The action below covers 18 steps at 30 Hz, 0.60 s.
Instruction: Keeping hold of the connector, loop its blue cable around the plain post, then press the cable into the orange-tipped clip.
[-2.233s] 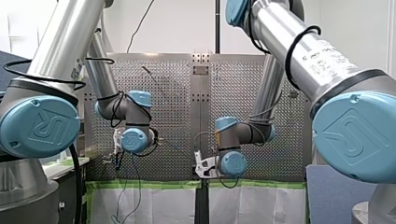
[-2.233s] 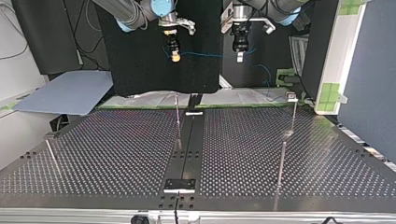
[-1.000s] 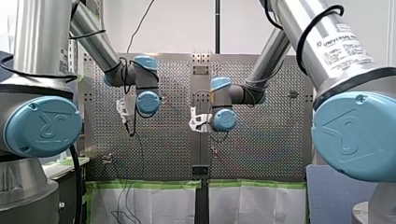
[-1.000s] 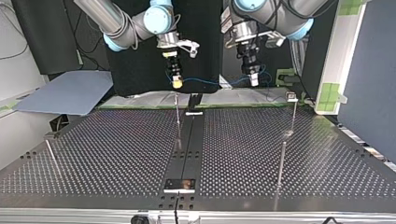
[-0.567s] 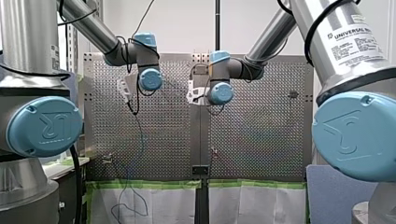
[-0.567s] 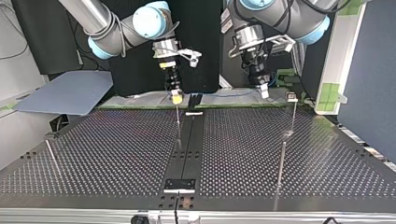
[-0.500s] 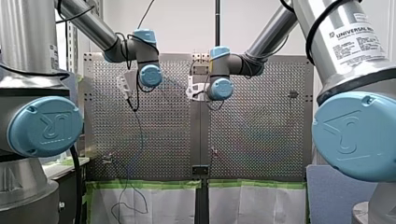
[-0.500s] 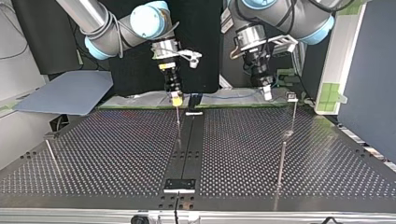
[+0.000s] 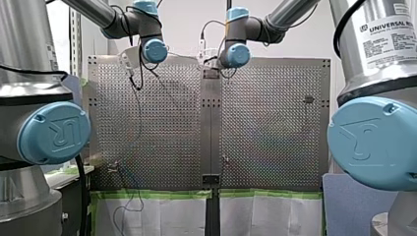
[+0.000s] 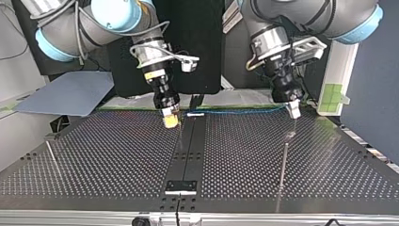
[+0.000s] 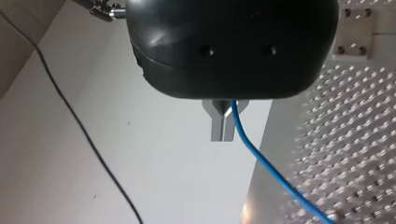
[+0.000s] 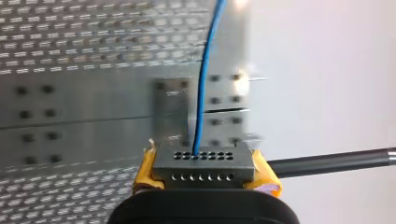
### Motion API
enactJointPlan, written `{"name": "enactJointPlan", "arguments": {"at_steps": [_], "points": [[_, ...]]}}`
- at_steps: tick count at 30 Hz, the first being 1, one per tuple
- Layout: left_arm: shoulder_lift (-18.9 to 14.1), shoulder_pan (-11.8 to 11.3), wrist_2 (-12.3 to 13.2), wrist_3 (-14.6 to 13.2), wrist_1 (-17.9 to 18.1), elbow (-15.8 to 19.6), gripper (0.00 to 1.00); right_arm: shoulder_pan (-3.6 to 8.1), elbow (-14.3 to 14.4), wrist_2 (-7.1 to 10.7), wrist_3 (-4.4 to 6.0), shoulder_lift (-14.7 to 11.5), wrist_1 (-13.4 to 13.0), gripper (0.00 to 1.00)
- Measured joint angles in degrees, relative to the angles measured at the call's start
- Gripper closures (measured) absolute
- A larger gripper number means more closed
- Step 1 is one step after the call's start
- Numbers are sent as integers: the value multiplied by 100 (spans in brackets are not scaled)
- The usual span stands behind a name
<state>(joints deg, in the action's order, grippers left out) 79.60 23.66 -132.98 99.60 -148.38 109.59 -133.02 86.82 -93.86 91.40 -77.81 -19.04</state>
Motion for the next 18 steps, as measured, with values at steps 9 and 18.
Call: {"name": "enactJointPlan", "arguments": {"at_steps": [9, 18], "points": [[55, -482, 434, 144, -518, -516, 100, 39, -496, 304, -80, 139, 495, 100], [476, -1023, 975, 325, -1059, -1058, 100, 54, -986, 599, -102, 564, 920, 100]]}}
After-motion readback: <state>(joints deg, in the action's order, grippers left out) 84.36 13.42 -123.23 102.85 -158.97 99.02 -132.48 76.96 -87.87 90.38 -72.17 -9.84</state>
